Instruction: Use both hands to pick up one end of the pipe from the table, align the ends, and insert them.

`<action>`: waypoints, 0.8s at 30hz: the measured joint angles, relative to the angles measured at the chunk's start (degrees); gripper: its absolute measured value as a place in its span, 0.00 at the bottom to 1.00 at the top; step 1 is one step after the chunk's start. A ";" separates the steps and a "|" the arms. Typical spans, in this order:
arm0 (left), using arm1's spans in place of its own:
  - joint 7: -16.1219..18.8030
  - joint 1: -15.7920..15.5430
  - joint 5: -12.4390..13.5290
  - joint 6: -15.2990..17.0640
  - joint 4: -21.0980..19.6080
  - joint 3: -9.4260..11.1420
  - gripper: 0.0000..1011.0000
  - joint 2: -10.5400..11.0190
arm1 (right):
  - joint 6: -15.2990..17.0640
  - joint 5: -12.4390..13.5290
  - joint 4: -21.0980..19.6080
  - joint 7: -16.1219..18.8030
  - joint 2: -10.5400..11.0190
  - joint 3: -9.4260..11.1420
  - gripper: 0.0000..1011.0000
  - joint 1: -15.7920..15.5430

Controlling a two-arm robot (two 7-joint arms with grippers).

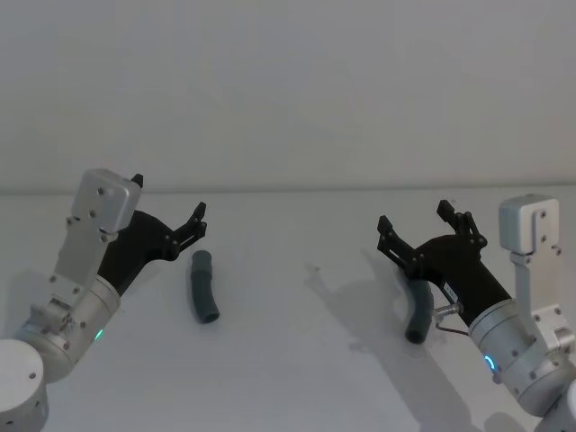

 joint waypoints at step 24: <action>0.00 0.00 0.00 0.00 0.00 0.00 1.00 0.00 | 0.00 0.00 0.00 0.00 0.00 0.00 0.99 0.00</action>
